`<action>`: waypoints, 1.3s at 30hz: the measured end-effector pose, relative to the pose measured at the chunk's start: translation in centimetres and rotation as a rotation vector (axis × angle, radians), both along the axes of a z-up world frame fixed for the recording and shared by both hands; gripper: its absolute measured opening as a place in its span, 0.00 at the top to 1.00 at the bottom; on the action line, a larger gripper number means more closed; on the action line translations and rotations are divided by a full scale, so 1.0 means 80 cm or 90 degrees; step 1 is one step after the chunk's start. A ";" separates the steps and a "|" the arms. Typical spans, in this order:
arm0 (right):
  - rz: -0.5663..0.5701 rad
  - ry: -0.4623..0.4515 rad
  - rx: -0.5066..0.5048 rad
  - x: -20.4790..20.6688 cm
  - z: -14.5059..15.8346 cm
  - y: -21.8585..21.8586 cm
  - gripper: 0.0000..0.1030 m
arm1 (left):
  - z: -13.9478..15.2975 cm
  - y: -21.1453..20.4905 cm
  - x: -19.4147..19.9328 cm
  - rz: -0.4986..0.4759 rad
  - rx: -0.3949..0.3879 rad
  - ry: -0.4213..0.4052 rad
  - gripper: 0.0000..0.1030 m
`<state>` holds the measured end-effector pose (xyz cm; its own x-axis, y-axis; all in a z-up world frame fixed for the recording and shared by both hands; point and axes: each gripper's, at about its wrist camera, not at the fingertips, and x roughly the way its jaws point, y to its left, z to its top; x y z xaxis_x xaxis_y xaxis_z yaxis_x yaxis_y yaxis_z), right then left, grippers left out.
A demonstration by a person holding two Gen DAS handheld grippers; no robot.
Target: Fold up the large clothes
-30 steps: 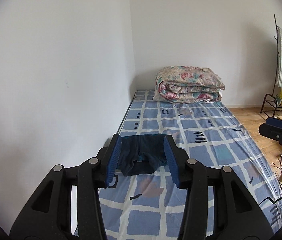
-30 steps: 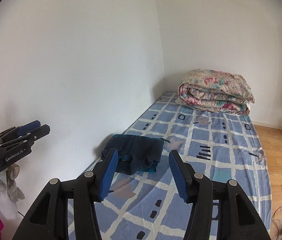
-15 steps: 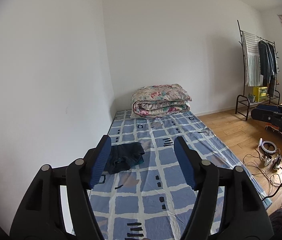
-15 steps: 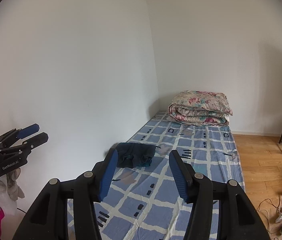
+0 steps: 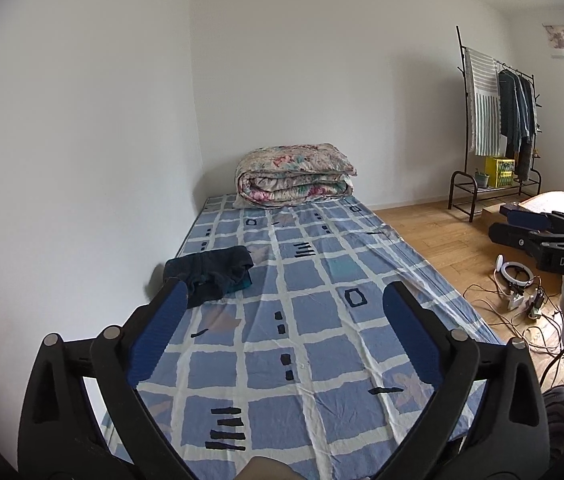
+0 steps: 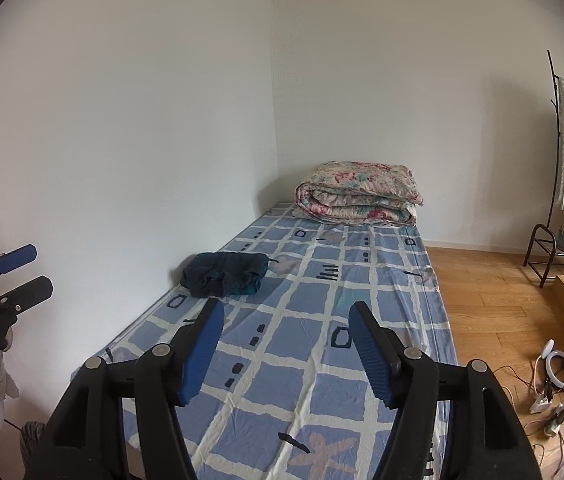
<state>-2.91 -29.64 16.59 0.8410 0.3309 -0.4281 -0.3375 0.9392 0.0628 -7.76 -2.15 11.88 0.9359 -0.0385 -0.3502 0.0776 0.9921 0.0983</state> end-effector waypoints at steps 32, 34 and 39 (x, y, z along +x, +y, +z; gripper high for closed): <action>-0.065 0.068 -0.044 0.091 -0.199 0.038 0.02 | -0.198 0.023 0.152 0.059 -0.032 0.118 0.00; -0.061 0.068 -0.040 0.093 -0.199 0.039 0.01 | -0.200 0.026 0.155 0.064 -0.032 0.120 0.00; -0.073 0.069 -0.034 0.094 -0.200 0.037 0.00 | -0.208 0.029 0.160 0.083 -0.023 0.129 0.00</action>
<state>4.60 -26.65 0.59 0.8198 0.2091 -0.5331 -0.2212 0.9743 0.0420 5.03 0.19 -4.75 0.8443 0.0617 -0.5323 -0.0360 0.9976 0.0584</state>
